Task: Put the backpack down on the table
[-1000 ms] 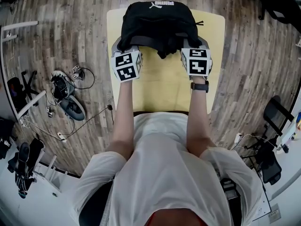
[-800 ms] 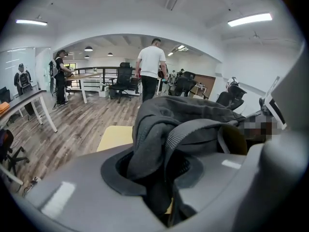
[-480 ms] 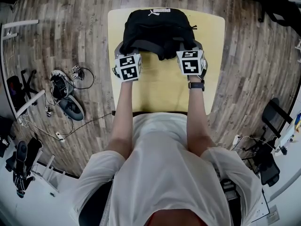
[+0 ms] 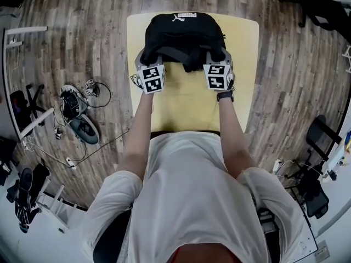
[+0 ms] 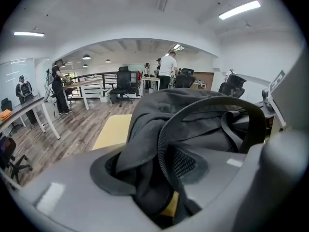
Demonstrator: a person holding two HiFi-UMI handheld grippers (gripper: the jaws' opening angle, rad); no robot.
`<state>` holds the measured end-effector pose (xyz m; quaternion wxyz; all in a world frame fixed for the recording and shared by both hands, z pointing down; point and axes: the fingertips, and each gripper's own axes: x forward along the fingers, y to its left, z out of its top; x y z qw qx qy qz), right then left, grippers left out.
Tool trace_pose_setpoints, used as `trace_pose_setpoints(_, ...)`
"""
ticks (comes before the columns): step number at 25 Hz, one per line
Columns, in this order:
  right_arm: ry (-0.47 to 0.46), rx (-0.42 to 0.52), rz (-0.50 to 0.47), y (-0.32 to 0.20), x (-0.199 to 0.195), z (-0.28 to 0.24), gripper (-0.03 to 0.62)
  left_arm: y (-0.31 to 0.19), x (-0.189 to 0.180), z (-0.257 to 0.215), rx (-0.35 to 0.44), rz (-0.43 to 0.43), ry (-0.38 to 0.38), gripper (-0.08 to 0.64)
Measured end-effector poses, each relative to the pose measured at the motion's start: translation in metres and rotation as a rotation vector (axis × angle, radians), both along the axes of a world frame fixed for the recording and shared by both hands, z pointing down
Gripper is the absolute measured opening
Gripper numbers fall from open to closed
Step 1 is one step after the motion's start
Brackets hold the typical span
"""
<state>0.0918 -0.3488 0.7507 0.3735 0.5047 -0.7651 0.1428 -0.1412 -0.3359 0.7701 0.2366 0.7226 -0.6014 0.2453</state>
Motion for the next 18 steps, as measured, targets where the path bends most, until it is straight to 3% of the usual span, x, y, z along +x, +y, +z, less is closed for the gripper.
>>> trace_pose_setpoints(6,-0.164,0.051,0.041,0.006,0.009,0.006,0.157,0.003,-0.001,0.005,0.022,0.043,0.005,0.213)
trace_pose_setpoints(9,-0.223,0.009,0.017,0.008,0.011,0.008,0.161,0.006,-0.003,0.007,0.007,0.091,0.016,0.224)
trace_pose_setpoints(11,-0.258,-0.025,0.007,0.008,0.011,0.007,0.169,0.010,-0.003,0.007,-0.050,0.120,0.049,0.239)
trace_pose_setpoints(12,-0.272,-0.030,0.008,0.009,0.014,0.005,0.207,0.014,-0.002,0.007,-0.094,0.131,0.088,0.253)
trace_pose_setpoints(13,-0.280,-0.026,0.012,0.009,0.018,0.001,0.283,0.018,0.001,0.004,-0.134,0.141,0.136,0.317)
trace_pose_setpoints(14,-0.283,-0.018,0.017,0.010,0.024,-0.003,0.307,0.022,0.004,0.000,-0.159,0.147,0.178,0.375)
trace_pose_setpoints(16,-0.281,-0.002,0.030,0.016,0.035,-0.015,0.319,0.030,0.004,-0.012,-0.162,0.157,0.208,0.391)
trace_pose_setpoints(18,-0.297,0.016,0.053,0.023,0.042,-0.028,0.322,0.039,-0.003,-0.022,-0.136,0.168,0.189,0.400)
